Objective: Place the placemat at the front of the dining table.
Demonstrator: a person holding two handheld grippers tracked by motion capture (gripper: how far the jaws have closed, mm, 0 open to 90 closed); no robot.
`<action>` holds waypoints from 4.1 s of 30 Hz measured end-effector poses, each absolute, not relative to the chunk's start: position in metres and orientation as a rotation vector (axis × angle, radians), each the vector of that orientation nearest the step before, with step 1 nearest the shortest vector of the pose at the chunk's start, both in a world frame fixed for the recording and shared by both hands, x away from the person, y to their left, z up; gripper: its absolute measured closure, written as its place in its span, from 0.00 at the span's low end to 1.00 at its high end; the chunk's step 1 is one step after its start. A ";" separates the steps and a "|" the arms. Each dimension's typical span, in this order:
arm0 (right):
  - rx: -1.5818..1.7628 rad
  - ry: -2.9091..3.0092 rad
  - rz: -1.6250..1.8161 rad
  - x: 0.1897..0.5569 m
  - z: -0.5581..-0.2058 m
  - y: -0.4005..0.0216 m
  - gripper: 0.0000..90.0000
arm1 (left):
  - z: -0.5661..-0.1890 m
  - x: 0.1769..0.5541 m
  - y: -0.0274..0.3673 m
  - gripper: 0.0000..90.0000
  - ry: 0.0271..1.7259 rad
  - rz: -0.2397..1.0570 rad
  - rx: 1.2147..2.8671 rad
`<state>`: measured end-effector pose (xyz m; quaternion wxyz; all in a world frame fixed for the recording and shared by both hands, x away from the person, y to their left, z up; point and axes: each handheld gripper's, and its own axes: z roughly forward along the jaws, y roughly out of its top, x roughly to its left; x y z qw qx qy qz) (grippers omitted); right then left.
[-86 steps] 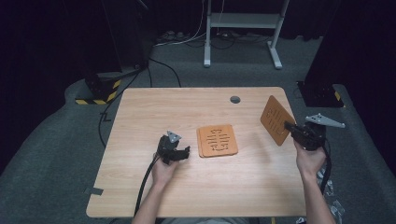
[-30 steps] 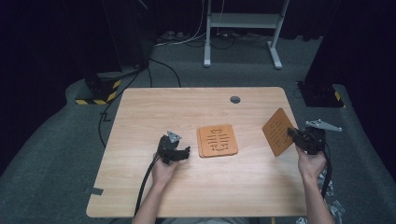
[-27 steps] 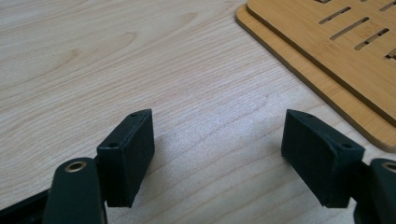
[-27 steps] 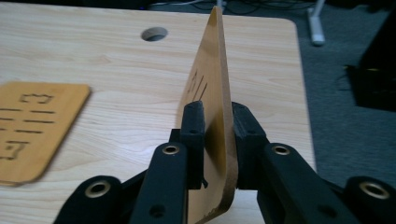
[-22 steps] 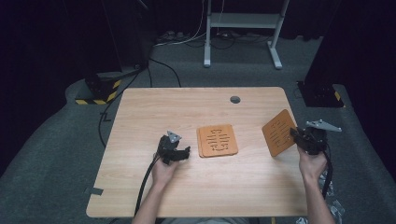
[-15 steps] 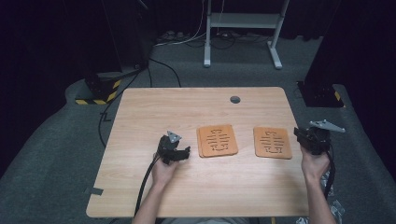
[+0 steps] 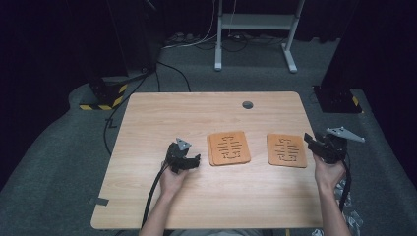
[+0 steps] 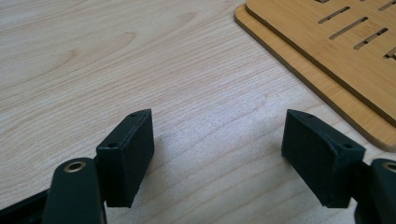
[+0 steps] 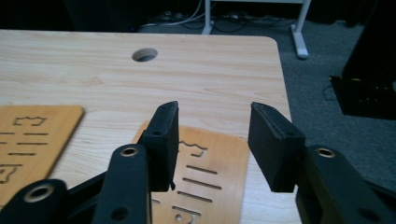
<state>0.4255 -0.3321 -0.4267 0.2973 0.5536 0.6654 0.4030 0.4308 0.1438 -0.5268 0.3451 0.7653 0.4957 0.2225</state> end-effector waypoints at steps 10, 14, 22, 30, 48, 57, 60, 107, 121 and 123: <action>1.441 1.788 1.104 0.419 -0.425 -0.318 0.50 | -0.527 0.431 0.144 0.28 1.287 0.577 1.987; 1.415 1.810 1.110 0.416 -0.425 -0.310 0.49 | -0.527 0.431 0.144 0.28 1.287 0.578 1.987; 1.378 1.857 1.138 0.409 -0.428 -0.295 0.49 | -0.527 0.431 0.144 0.28 1.287 0.578 1.987; 1.358 1.896 1.156 0.405 -0.432 -0.286 0.49 | -0.527 0.431 0.144 0.28 1.287 0.578 1.988; 1.315 1.963 1.202 0.394 -0.441 -0.267 0.49 | -0.527 0.431 0.144 0.28 1.287 0.578 1.988; 1.299 1.999 1.222 0.390 -0.446 -0.256 0.49 | -0.527 0.431 0.144 0.28 1.287 0.578 1.987; 1.298 2.006 1.232 0.388 -0.450 -0.254 0.49 | -0.527 0.431 0.144 0.28 1.287 0.578 1.987; 1.225 2.224 1.183 0.368 -0.500 -0.199 0.49 | -0.527 0.430 0.144 0.28 1.289 0.576 1.985; 1.162 2.309 1.057 0.365 -0.513 -0.182 0.46 | -0.527 0.430 0.144 0.28 1.290 0.576 1.985; 1.155 2.323 1.037 0.366 -0.515 -0.181 0.46 | -0.527 0.430 0.144 0.28 1.289 0.576 1.985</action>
